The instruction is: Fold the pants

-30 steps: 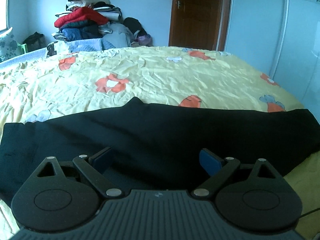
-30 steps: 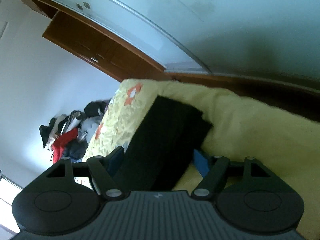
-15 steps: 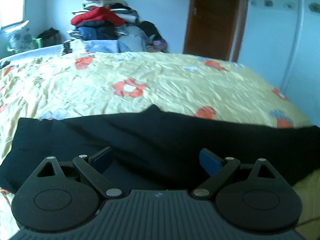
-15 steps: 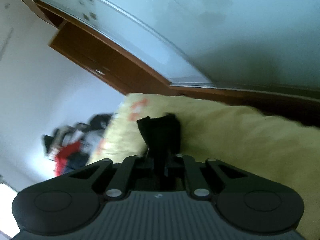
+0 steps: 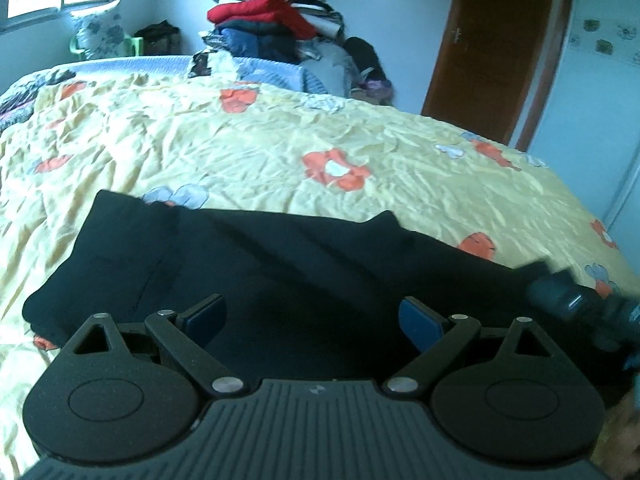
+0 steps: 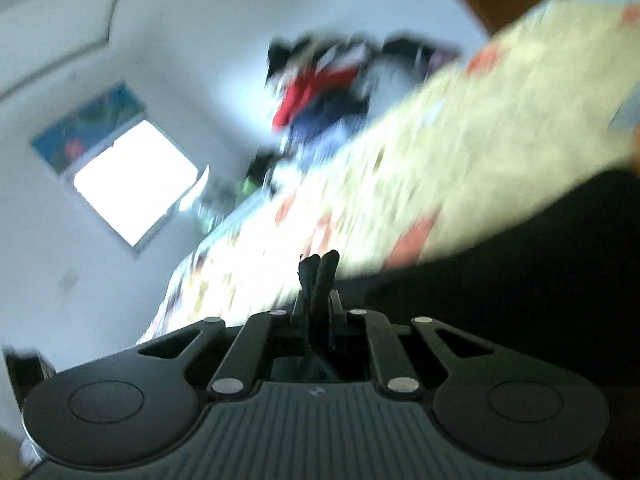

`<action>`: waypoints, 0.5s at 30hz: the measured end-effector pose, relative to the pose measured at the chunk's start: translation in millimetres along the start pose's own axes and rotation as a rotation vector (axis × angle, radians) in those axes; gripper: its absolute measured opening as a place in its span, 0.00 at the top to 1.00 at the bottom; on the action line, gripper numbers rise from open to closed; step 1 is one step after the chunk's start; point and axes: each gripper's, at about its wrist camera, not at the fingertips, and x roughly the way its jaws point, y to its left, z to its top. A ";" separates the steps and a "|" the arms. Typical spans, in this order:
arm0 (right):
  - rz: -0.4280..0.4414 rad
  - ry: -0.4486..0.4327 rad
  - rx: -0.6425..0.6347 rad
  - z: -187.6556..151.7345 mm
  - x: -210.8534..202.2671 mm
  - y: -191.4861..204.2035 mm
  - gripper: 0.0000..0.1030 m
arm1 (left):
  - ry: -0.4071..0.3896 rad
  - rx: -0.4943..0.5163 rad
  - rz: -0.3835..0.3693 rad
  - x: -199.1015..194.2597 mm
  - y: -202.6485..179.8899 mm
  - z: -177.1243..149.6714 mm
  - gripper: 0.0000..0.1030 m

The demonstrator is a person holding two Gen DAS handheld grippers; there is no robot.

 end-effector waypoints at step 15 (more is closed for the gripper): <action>0.021 0.143 -0.183 -20.8 20.5 35.6 0.75 | 0.035 -0.060 0.025 10.6 5.6 1.3 0.08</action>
